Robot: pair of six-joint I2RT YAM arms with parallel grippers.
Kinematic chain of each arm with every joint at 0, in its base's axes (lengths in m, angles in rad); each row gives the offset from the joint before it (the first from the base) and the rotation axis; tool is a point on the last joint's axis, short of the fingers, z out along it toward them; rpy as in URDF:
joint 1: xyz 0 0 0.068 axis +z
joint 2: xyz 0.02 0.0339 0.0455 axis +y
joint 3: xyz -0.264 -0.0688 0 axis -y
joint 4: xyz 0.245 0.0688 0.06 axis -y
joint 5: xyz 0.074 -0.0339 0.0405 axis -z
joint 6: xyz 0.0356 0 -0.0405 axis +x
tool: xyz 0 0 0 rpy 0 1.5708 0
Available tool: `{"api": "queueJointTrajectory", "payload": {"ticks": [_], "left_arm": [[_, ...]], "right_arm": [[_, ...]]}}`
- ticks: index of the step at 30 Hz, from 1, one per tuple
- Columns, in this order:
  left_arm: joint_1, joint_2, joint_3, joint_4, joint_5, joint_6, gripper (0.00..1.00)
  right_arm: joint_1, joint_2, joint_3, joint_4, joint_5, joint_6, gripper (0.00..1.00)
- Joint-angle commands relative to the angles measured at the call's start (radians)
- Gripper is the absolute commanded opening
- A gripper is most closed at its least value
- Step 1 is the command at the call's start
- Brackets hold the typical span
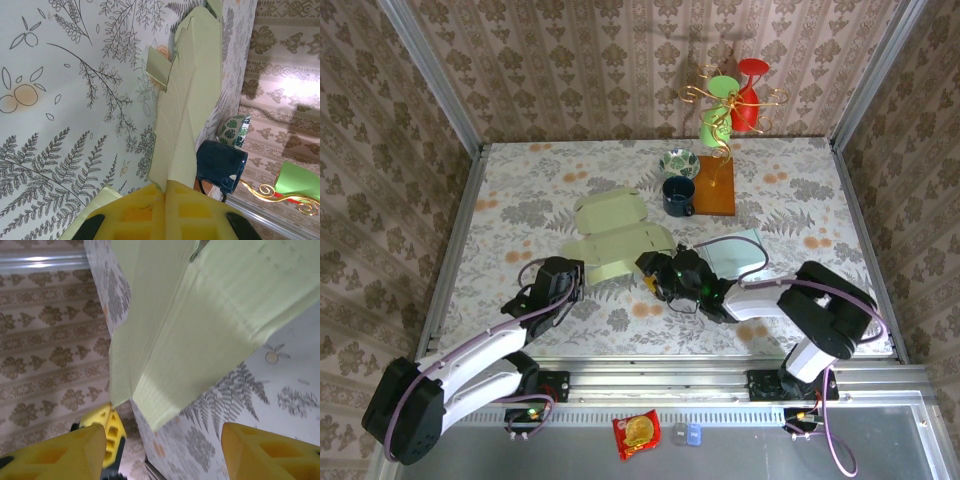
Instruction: Fold the paper box
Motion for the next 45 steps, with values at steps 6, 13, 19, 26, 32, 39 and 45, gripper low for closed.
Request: {"api": "queueJointTrajectory", "payload": {"ticks": [6, 13, 19, 26, 32, 39, 45], "left_arm": [[0.013, -0.002, 0.032, -0.006, 0.028, -0.017, 0.00], [0.019, 0.001, 0.035, -0.007, 0.044, -0.013, 0.00], [0.023, 0.006, 0.039, -0.008, 0.052, -0.011, 0.00], [0.023, 0.005, 0.040, -0.012, 0.053, -0.010, 0.00], [0.023, 0.004, 0.041, -0.018, 0.055, -0.008, 0.00], [0.033, -0.059, 0.079, -0.138, 0.067, 0.043, 0.25], [0.130, -0.169, 0.254, -0.537, 0.150, 0.306, 0.47]], "right_arm": [[0.033, 0.104, 0.027, 0.137, 0.104, 0.097, 0.55], [0.031, 0.128, 0.050, 0.151, 0.117, 0.099, 0.42], [0.027, 0.145, 0.053, 0.170, 0.127, 0.105, 0.36], [0.019, 0.139, 0.063, 0.156, 0.126, 0.095, 0.30], [0.009, 0.138, 0.068, 0.154, 0.133, 0.092, 0.23], [0.002, 0.078, 0.111, 0.066, 0.122, 0.061, 0.02], [-0.002, -0.035, 0.197, -0.154, 0.113, 0.015, 0.00]]}}
